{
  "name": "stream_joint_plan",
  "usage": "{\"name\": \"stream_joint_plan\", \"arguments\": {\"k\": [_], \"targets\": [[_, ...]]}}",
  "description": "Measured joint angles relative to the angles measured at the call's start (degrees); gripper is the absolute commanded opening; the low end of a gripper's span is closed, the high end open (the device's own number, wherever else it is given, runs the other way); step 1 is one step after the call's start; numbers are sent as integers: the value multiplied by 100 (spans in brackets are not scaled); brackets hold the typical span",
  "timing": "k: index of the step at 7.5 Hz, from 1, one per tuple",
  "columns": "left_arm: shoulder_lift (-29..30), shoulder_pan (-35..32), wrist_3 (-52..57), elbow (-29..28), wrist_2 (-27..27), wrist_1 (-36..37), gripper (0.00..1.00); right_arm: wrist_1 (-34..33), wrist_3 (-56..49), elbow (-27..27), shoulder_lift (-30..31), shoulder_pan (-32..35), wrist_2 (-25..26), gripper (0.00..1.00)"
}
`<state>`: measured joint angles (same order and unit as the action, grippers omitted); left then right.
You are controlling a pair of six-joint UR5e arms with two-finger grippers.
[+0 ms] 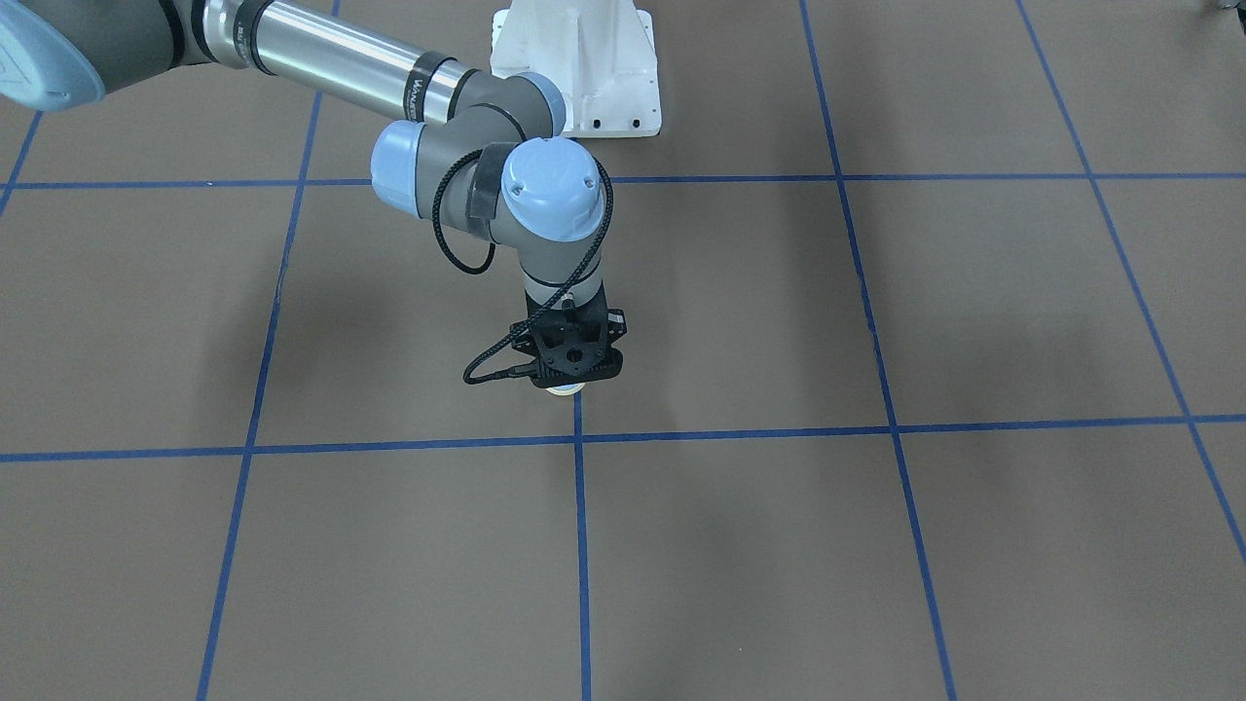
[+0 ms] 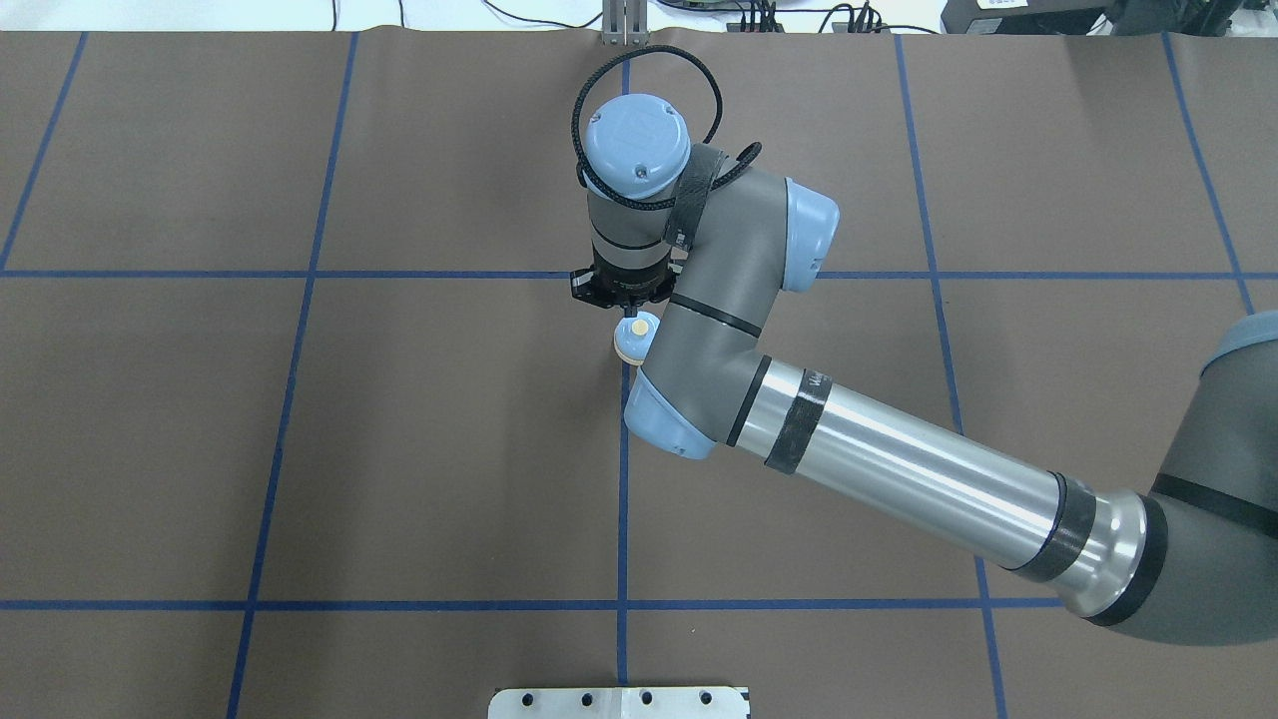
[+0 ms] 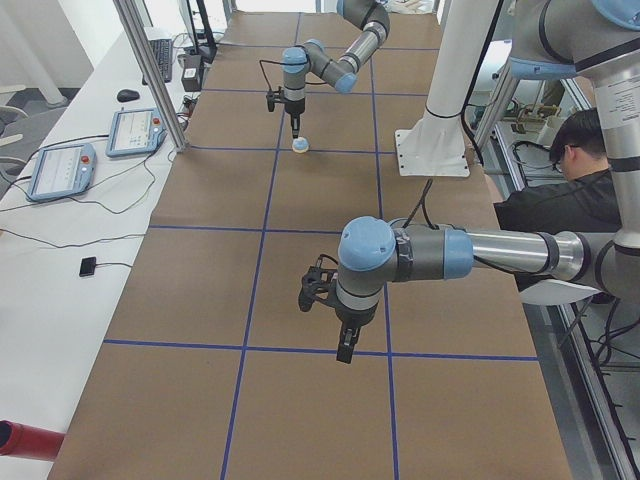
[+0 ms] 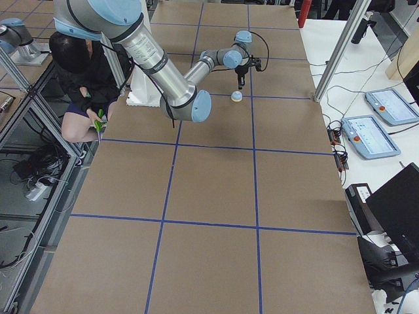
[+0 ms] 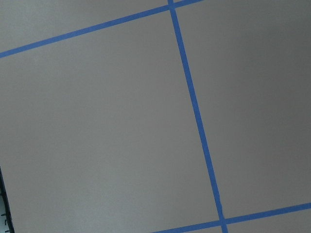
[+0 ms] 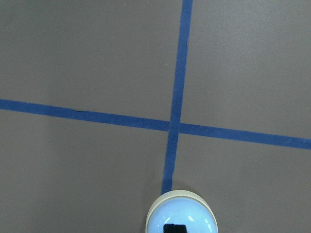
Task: Place and press bell with both arms
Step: 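Press down on the bell's top button with the right gripper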
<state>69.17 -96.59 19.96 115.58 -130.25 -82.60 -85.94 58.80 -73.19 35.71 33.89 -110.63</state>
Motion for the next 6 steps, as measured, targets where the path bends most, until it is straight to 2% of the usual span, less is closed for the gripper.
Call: {"name": "stream_joint_plan", "arguments": {"k": [6], "targets": [[-36,0,-10,10,-2,2,100,-138,9,13,47,-96,-19,0]]}}
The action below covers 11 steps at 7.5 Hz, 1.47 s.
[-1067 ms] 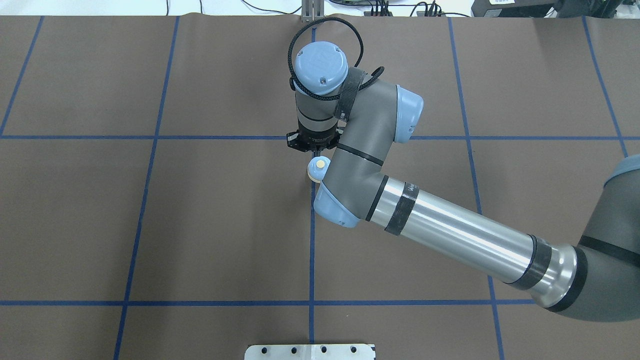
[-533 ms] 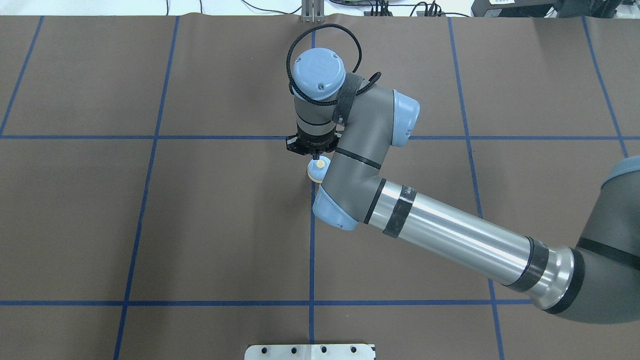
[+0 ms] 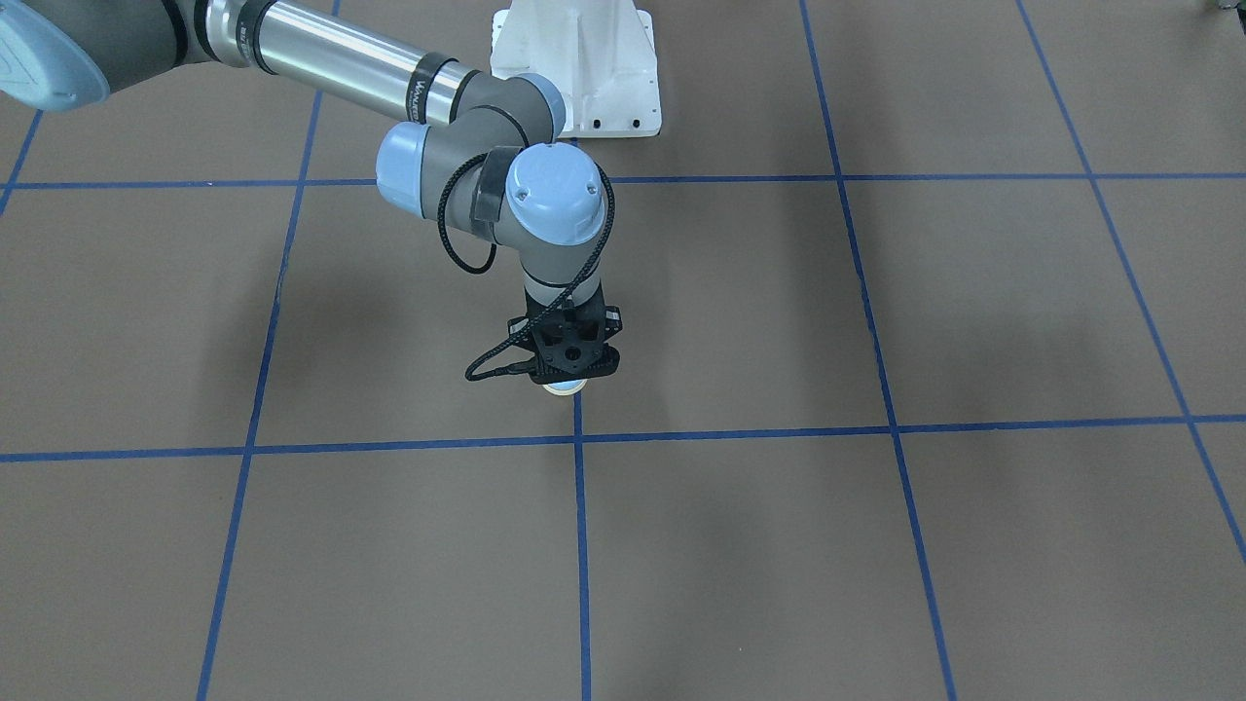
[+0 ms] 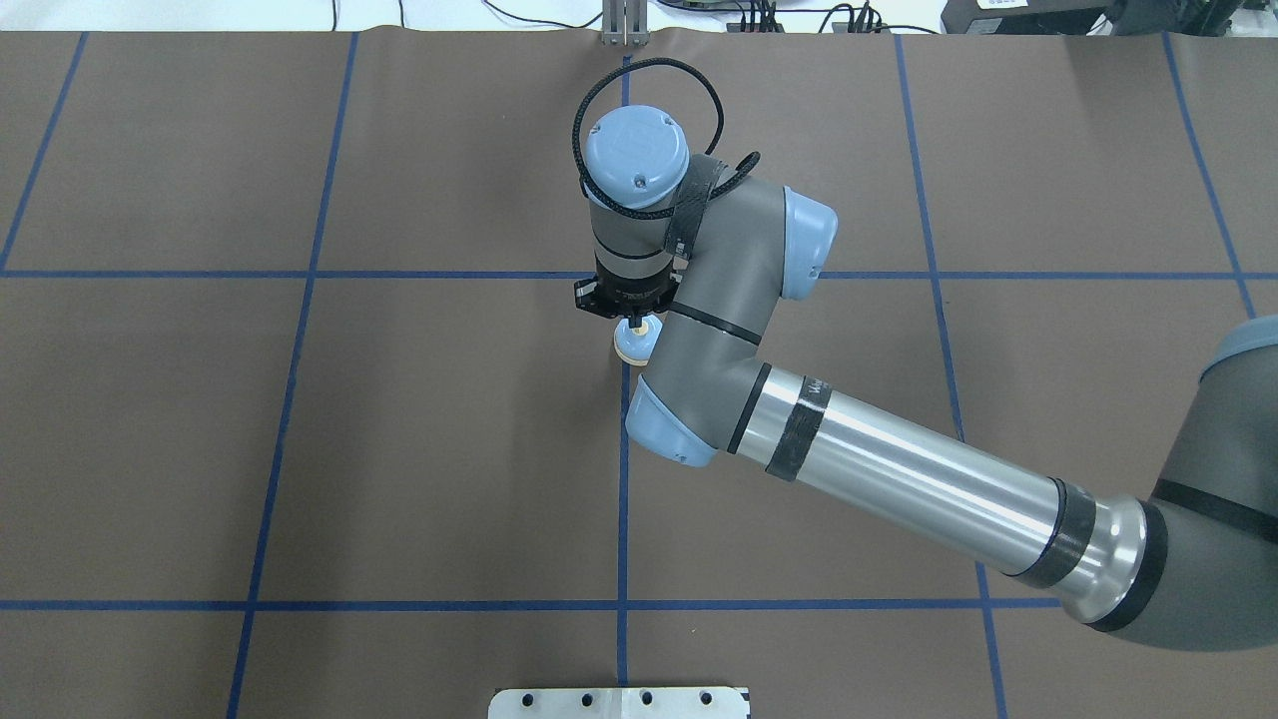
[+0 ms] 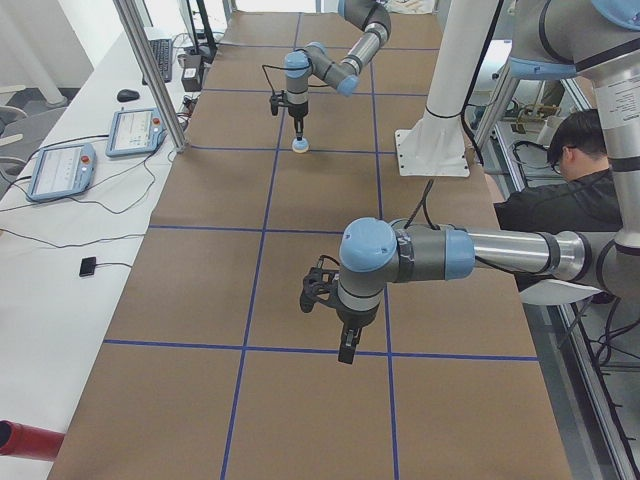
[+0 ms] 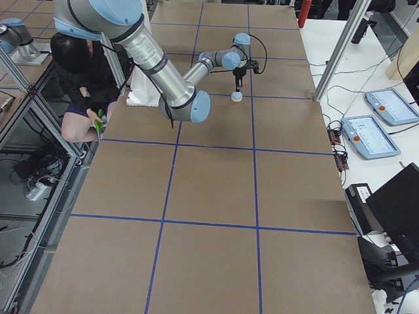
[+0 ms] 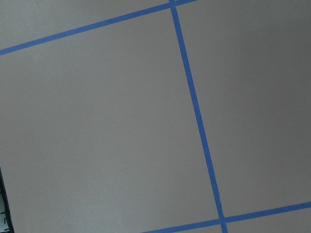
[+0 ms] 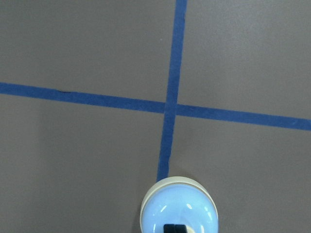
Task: Place and press bell with both arms
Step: 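Press down on the bell's top button with the right gripper, then lift the right gripper off the bell and withdraw it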
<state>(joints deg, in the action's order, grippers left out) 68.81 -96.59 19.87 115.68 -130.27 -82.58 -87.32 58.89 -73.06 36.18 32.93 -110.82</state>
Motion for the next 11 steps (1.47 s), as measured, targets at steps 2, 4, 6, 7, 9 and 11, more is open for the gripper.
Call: {"name": "stream_joint_plan", "arguments": {"k": [2,4,6,7,9,11], "targets": [[-22,0,0,6,-6,-1,100,-39,0,2,11,-11,12,0],[-31,0,0,7,-7,-1,100,-47,-1,2,16,-14,22,0],[-34,0,2,11,-7,-3,100,-42,-15,-37,-10,15,18,0],[-34,0,5,10,-22,-3,100,-40,-34,-94,-28,65,9,23],[-34,0,-1,-16,-83,-4,100,-35,-110,-212,-23,280,-14,78],[-29,5,-77,-119,-235,-29,100,-31,-212,-310,85,579,-54,100]]}}
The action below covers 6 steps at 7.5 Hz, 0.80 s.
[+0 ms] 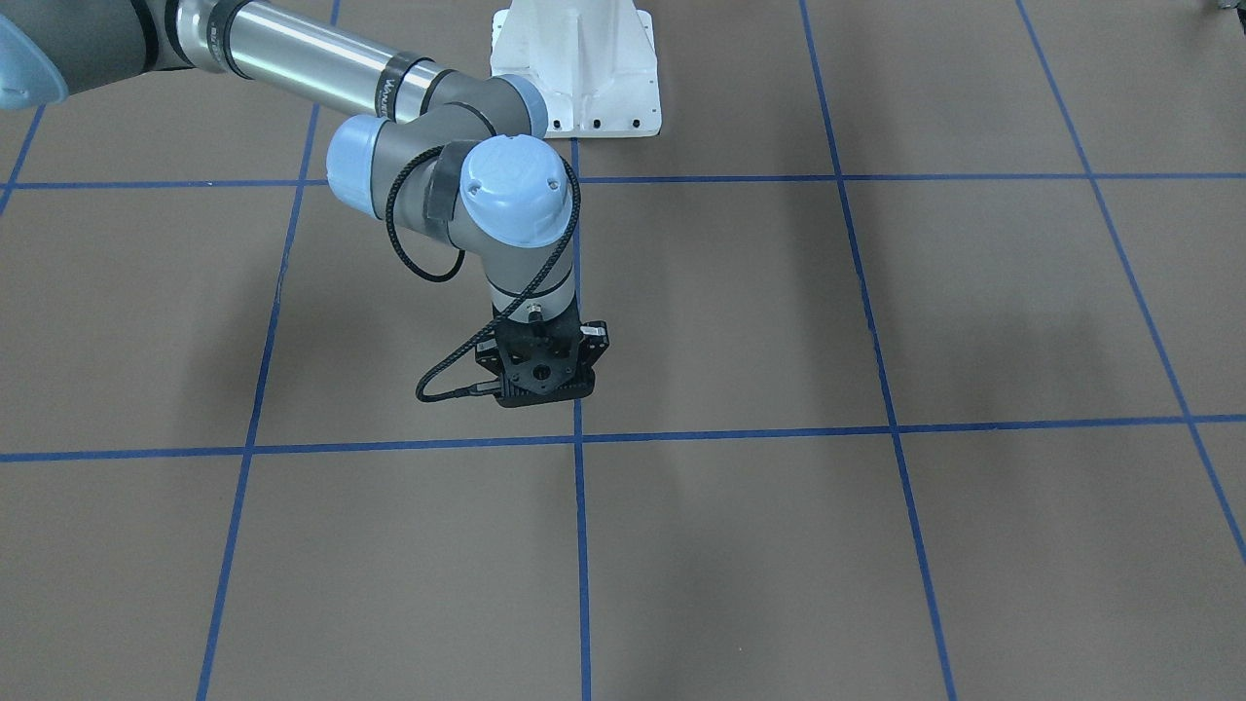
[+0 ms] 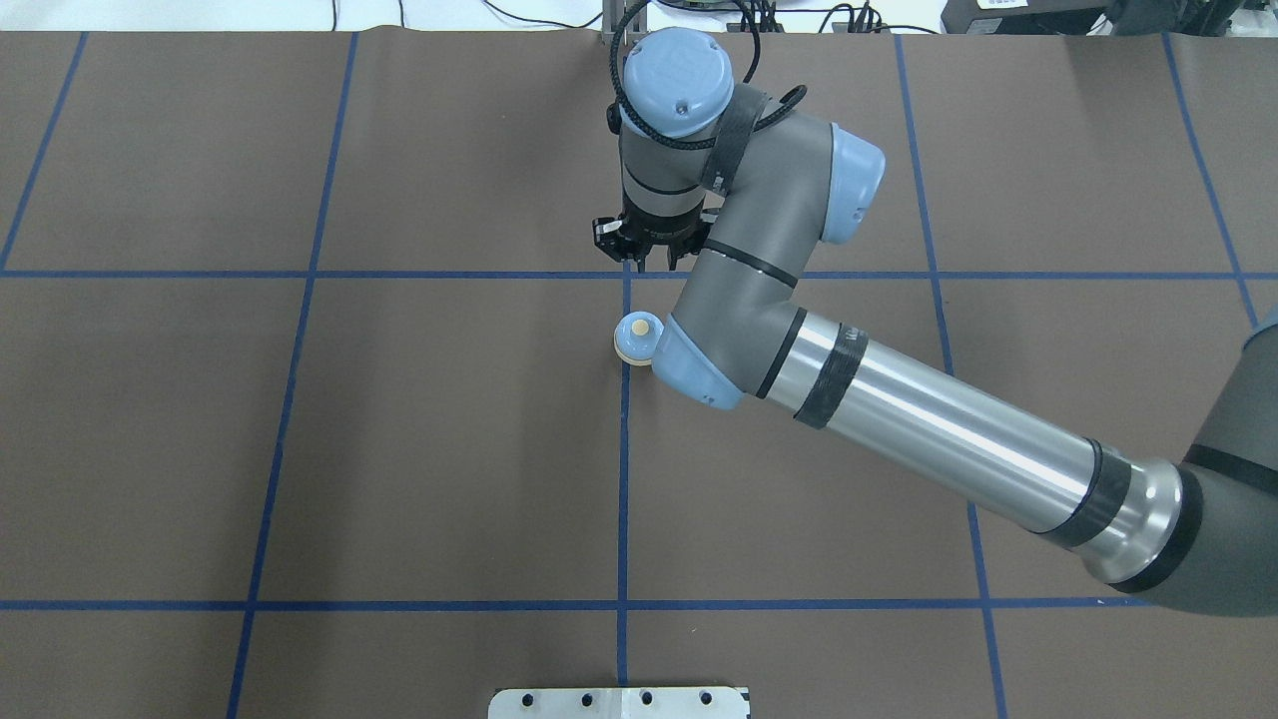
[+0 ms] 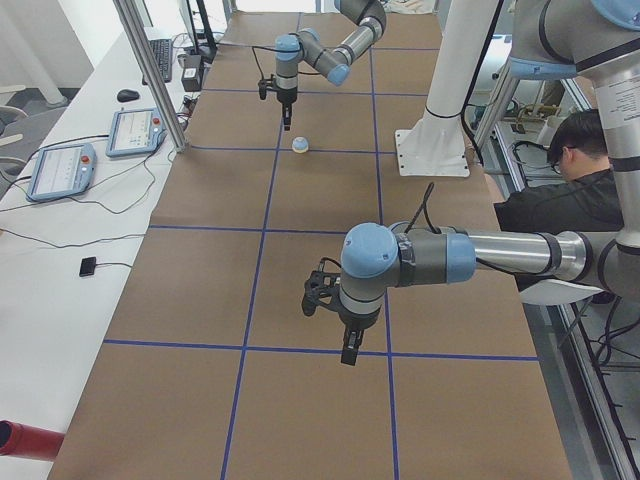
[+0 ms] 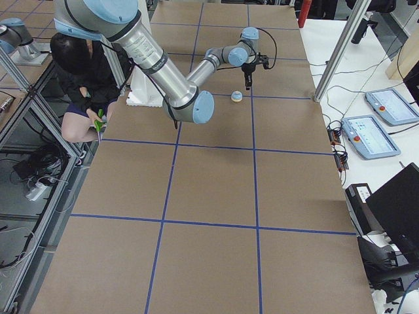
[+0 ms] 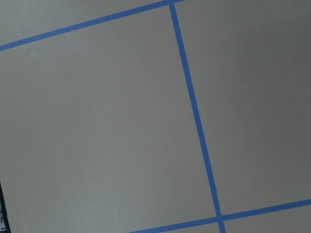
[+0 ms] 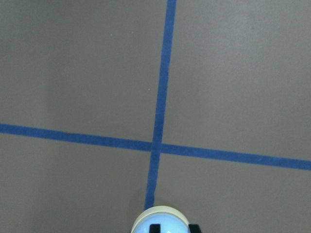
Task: Place and press bell with both arms
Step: 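Lift the right gripper off the bell and withdraw it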
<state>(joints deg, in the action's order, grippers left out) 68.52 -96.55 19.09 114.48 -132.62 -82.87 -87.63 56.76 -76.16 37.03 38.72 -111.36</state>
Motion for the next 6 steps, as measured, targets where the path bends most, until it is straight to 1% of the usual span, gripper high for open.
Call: {"name": "stream_joint_plan", "arguments": {"k": [1,2,4,6], "targets": [[2,3,-92,-25,-139,-32,100,-6,-49,-223,216,236,-156,100],[3,3,-248,-35,-265,-137,100,-16,-251,-570,577,590,-475,100],[14,27,-882,-42,-376,-660,100,-48,-1149,-1187,1385,1370,-1036,100],[62,197,-1413,-43,-352,-1202,100,-59,-2244,-1526,2100,2243,-1575,100]]}}
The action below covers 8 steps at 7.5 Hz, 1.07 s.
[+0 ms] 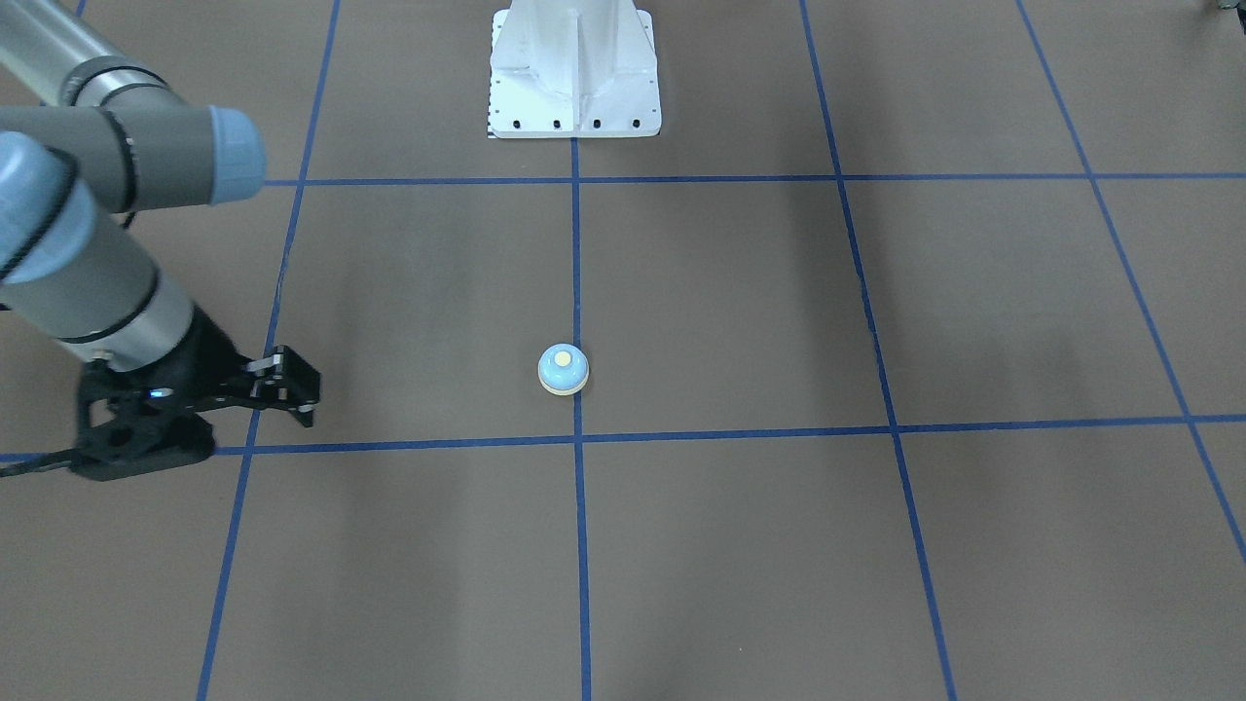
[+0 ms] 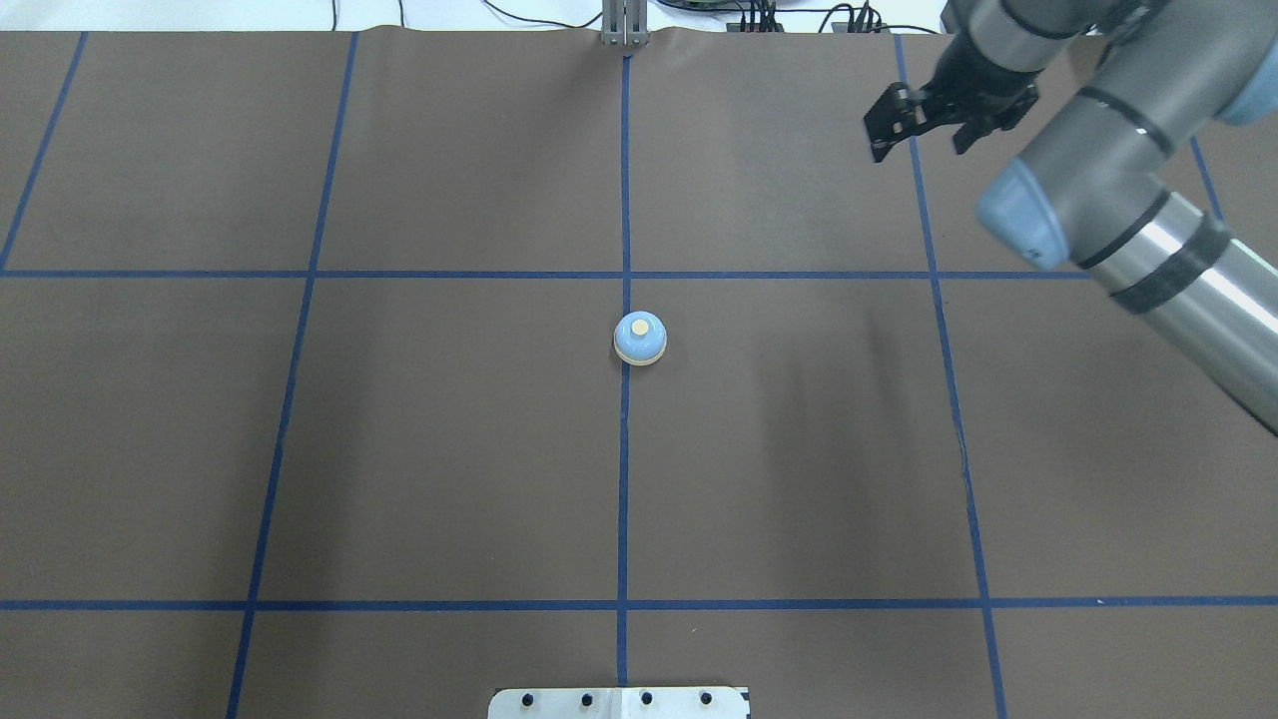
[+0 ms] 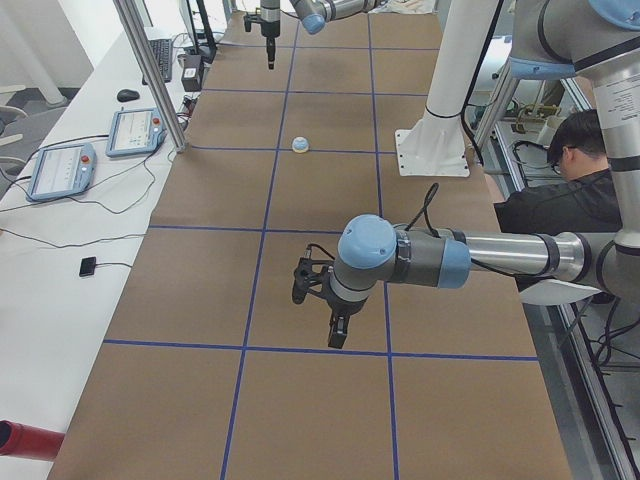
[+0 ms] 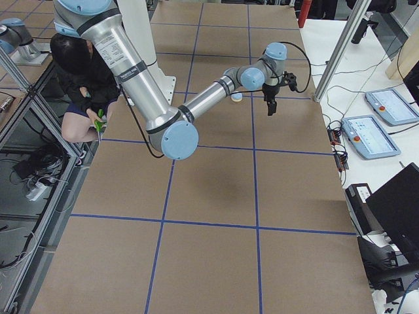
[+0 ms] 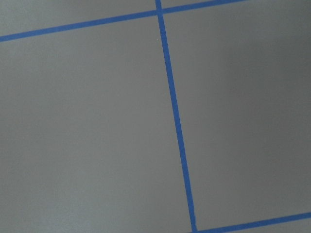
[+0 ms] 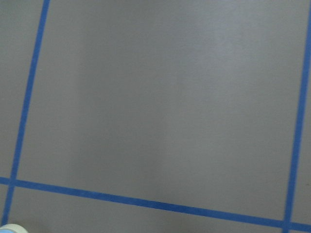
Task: Place and press bell with both arms
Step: 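Lift the right gripper off the bell and withdraw it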
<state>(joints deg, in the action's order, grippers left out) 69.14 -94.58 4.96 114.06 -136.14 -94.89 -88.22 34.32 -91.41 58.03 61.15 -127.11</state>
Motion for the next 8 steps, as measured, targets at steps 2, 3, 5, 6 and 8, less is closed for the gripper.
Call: {"name": "stream_joint_plan", "arguments": {"k": [2,3,5,6,8], "targets": [[106,368,-134,0,88,-173,100,-2,-1145,-299,799,842,-465,100],[159,563,-219,4,242,-189,100,-2,-1813,-441,1309,1210,-545,100],[158,840,-538,27,430,-191,100,-2,-2961,-516,2249,1918,-644,100],[95,881,-601,48,434,-191,100,0,-3261,-525,2650,2203,-673,100],[-5,887,-620,5,393,-196,100,21,-3761,-550,3351,2695,-688,100]]}}
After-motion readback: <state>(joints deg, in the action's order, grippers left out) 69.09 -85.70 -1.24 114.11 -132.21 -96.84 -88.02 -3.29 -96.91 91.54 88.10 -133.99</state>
